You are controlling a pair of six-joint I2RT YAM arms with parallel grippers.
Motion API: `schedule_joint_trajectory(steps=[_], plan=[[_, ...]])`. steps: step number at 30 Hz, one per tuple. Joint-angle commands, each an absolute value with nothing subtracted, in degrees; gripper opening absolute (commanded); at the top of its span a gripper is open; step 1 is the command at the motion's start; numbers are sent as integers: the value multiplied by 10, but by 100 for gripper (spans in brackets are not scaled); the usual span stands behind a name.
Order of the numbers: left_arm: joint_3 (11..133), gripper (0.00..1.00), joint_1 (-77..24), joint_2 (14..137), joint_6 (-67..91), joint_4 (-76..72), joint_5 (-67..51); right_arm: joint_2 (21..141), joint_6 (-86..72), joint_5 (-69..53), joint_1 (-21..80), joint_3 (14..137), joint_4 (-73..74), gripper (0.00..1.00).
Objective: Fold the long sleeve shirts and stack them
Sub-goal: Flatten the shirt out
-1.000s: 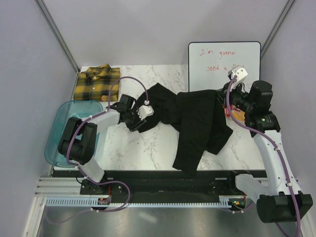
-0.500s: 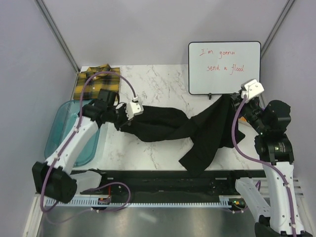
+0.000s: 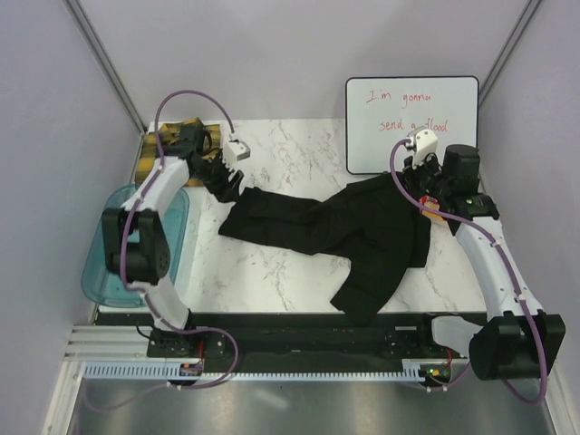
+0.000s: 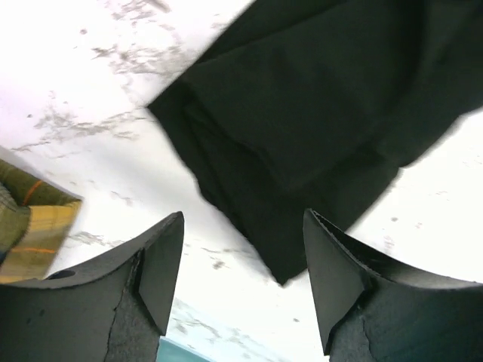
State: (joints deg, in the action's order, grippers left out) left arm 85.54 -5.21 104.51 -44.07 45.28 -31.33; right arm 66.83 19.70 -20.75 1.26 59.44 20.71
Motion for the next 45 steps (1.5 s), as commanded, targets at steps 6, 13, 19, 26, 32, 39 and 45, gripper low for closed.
schedule_joint_trajectory(steps=[6, 13, 19, 26, 32, 39, 45], plan=[[683, 63, -70, 936, -529, 280, -379, 688, 188, -219, 12, 602, 156, 0], [586, 65, -76, 913, -659, 163, -400, 693, 191, -210, 12, 604, 157, 0], [561, 65, -82, 921, -746, 191, -413, 697, 190, -207, 11, 606, 159, 0], [530, 66, -100, 931, -728, 105, -382, 701, 191, -202, 11, 608, 157, 0], [534, 63, -121, 947, -716, 78, -367, 710, 190, -202, 11, 613, 158, 0], [531, 55, -136, 965, -743, 76, -367, 722, 185, -199, 11, 619, 157, 0], [548, 26, -136, 962, -704, 76, -359, 721, 187, -193, 11, 621, 157, 0]])
